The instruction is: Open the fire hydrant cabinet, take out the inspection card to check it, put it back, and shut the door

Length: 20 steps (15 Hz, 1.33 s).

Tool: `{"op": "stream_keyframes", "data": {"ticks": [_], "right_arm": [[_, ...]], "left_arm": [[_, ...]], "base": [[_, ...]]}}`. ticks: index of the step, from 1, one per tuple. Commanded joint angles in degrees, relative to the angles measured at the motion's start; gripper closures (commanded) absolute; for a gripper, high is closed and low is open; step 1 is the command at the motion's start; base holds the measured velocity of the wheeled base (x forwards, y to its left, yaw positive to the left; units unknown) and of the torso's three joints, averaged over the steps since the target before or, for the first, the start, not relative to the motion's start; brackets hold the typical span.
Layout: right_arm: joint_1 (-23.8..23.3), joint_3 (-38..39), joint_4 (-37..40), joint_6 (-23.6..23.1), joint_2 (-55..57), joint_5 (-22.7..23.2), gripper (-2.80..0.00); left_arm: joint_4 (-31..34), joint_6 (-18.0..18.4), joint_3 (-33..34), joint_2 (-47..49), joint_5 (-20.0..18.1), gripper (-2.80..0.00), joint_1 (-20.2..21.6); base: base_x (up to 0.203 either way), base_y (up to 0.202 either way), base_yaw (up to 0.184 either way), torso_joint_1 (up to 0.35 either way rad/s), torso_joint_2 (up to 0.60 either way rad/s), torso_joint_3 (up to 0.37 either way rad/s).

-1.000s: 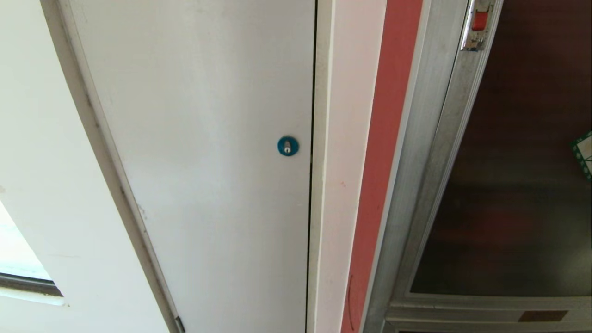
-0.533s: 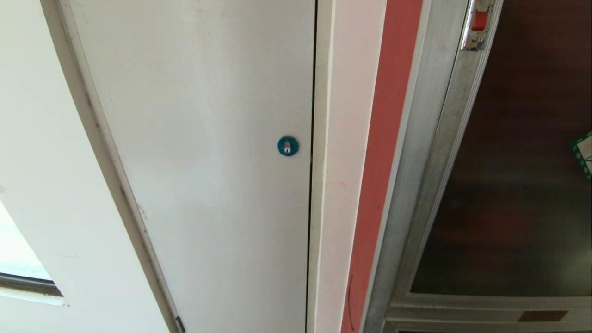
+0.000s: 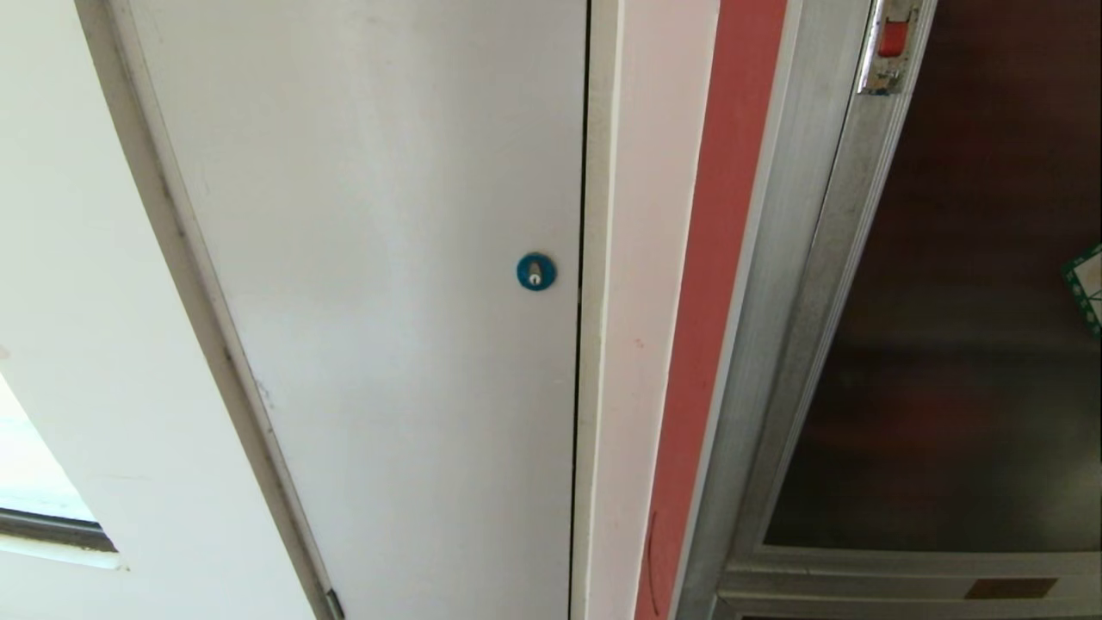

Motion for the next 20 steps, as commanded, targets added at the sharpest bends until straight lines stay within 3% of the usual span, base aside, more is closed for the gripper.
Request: {"op": "stream_keyframes", "data": {"ticks": [1,20], "right_arm": [[0.02,0.00,0.00,0.00,-0.04,0.00,0.00],[0.02,0.00,-0.18,1.58,0.05,-0.18,0.00]], "left_arm": [[-0.06,0.00,1.58,0.01,-0.02,0.00,0.01],[-0.06,-0.06,1.58,0.07,-0.02,0.00,-0.02]], "base": [[0.000,0.000,0.000,0.000,0.00,0.000],[0.000,0.000,0.000,0.000,0.00,0.000]]}}
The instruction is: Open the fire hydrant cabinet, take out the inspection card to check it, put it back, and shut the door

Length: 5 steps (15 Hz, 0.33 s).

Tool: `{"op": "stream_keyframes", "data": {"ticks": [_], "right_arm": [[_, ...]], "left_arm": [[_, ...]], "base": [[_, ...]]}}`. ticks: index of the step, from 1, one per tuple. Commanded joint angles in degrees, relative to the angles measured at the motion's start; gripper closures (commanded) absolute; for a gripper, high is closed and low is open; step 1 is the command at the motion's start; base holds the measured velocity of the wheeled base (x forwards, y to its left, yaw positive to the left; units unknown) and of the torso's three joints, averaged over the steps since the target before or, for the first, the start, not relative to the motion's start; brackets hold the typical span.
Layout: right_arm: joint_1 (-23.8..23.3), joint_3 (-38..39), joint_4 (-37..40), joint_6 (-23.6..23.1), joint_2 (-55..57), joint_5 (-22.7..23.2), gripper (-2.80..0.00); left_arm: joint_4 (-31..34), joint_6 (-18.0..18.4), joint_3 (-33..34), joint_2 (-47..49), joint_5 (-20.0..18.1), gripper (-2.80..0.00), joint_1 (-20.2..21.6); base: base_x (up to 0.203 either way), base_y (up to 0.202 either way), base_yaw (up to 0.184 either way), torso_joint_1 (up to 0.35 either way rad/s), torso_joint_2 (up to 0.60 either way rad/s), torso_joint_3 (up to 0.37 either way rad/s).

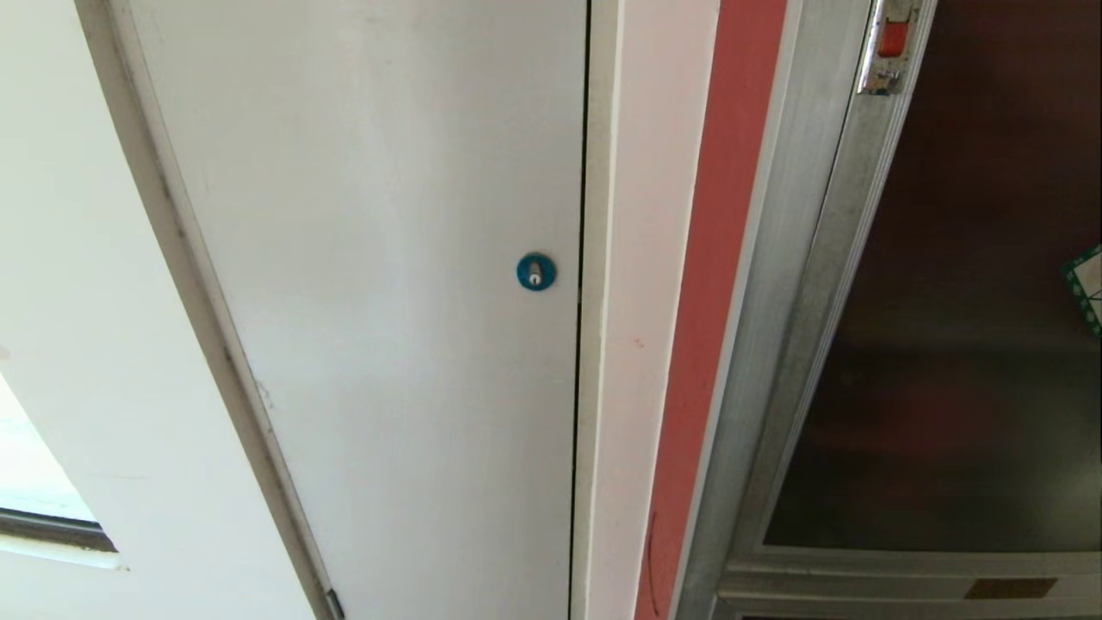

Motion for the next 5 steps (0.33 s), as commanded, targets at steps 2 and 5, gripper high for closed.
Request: {"op": "stream_keyframes", "data": {"ticks": [2,5], "right_arm": [[0.02,0.00,-0.01,0.08,-0.03,0.01,0.00],[0.02,0.00,-0.01,0.17,-0.04,-0.07,0.00]], "left_arm": [[-0.04,0.00,1.58,0.07,0.02,0.00,-0.02],[-0.04,-0.03,1.58,0.07,0.02,0.00,-0.02]], "base": [[0.000,0.000,0.000,0.000,0.00,0.000],[0.000,0.000,0.000,0.000,0.00,0.000]]}}
